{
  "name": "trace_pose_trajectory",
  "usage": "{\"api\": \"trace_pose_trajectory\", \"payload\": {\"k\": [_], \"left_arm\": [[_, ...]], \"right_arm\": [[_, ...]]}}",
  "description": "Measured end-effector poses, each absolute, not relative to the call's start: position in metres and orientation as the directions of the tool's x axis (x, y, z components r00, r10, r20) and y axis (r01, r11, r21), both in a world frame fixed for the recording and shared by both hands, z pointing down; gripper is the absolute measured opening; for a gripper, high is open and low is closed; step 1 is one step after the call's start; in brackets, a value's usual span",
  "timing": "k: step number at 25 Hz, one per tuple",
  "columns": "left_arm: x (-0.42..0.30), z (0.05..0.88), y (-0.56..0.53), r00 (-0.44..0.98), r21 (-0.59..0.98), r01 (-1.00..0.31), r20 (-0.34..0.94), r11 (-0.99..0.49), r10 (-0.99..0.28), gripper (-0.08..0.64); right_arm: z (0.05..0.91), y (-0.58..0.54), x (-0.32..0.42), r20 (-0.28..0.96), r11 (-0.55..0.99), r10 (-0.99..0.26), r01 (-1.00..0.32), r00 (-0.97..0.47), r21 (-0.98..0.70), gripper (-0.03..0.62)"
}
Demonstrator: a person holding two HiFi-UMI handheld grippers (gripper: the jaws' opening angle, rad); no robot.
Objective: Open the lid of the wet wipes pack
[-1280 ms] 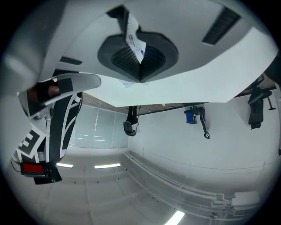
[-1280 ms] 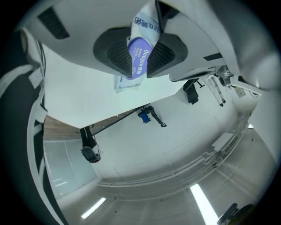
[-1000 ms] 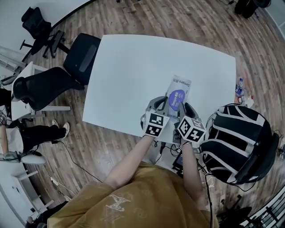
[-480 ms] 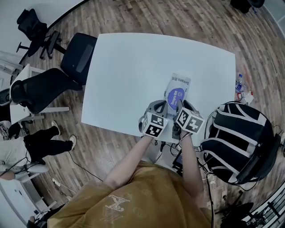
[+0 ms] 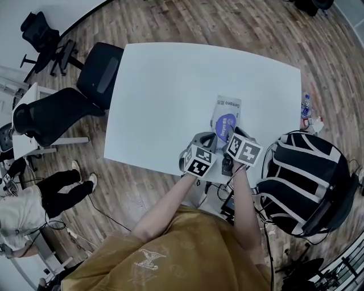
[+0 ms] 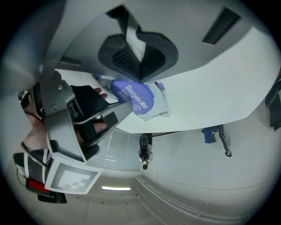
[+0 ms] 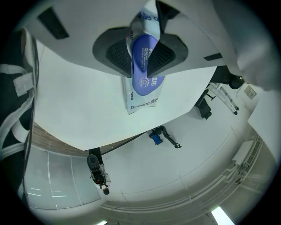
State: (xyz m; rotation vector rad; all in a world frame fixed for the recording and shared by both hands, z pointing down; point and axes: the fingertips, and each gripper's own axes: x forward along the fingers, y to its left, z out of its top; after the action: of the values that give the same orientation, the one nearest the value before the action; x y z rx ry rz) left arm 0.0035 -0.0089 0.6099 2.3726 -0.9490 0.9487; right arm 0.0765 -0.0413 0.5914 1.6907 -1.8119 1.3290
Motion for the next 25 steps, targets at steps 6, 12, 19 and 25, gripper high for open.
{"api": "trace_pose_trajectory", "payload": {"k": [6,12,19,25], "left_arm": [[0.005,0.611,-0.009,0.538,0.111,-0.717,0.715,-0.688,-0.446,0.006],[0.005,0.612,-0.009,0.540,0.105,-0.713,0.712,-0.693,-0.448,0.006],[0.005,0.613,-0.009,0.541,0.101,-0.706,0.717,-0.701,-0.441,0.006],[0.006,0.614,-0.008,0.543,0.093,-0.699,0.714,-0.710,-0.441,0.006]], "right_arm": [[0.598,-0.042,0.076,0.768,-0.133,-0.586,-0.904,-0.259,-0.406,0.098],[0.602,-0.044,0.076,0.779,-0.130,-0.552,-0.892,-0.298,-0.433,0.097],[0.604,-0.044,0.078,0.774,-0.139,-0.543,-0.874,-0.326,-0.465,0.097],[0.606,-0.044,0.080,0.761,-0.140,-0.531,-0.847,-0.373,-0.513,0.091]]}}
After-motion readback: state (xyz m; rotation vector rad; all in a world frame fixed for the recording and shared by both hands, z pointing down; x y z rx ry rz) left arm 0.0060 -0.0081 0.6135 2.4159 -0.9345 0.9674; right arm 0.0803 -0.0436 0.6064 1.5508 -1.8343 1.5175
